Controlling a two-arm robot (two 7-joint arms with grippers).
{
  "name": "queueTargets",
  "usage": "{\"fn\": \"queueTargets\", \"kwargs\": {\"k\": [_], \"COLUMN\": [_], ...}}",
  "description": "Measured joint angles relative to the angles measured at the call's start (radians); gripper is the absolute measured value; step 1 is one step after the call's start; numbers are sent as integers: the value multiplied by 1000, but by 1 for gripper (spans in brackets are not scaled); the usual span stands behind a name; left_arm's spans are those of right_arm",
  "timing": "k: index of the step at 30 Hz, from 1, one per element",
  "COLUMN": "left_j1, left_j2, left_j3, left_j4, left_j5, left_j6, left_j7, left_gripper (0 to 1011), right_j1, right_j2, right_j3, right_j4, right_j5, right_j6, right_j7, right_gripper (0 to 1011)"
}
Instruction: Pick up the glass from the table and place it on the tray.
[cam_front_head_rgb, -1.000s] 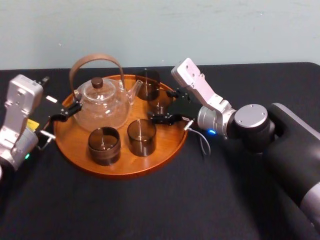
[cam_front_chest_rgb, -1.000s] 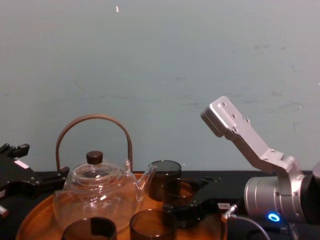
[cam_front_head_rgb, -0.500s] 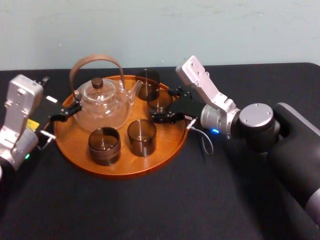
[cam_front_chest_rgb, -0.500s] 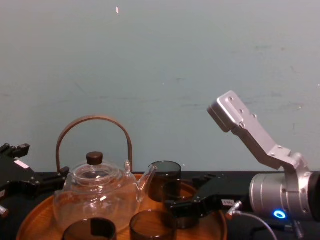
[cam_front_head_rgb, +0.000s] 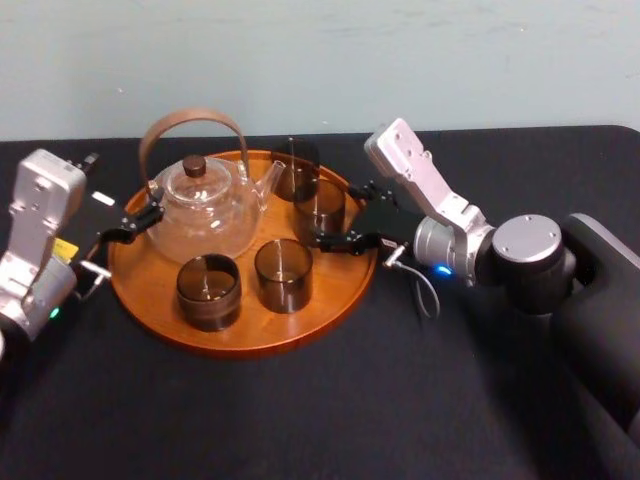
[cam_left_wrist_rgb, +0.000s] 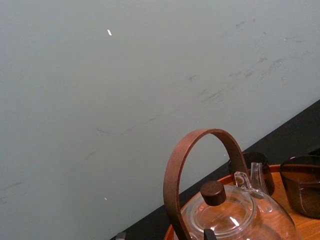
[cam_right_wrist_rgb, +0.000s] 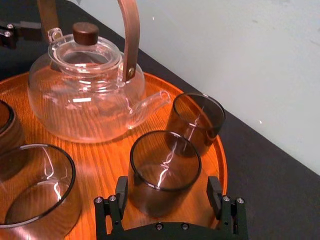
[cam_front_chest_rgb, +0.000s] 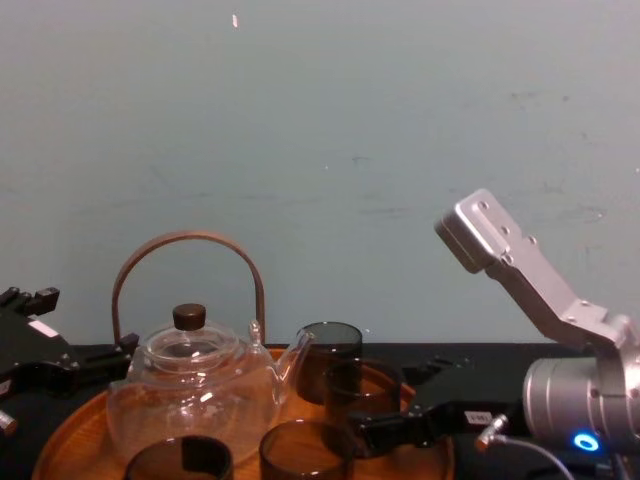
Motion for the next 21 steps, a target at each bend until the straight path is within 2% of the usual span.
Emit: {"fn": "queueTargets", "kwargs": {"k": [18, 21], "left_j1": [0, 0], "left_j2": [0, 0], "left_j3": [0, 0], "left_j4": [0, 0], "left_j5": [0, 0], "left_j6": [0, 0], "left_j7": [0, 0], "left_gripper": [1009, 1009], "right_j1": [-49, -67], "right_j2": [44, 60], "right_j3": [15, 23], "right_j4": [-74, -112], "right_j5": [18, 22], "right_j6": [17, 25], "right_j7": [-2, -8], "right_gripper": [1000, 1000]}}
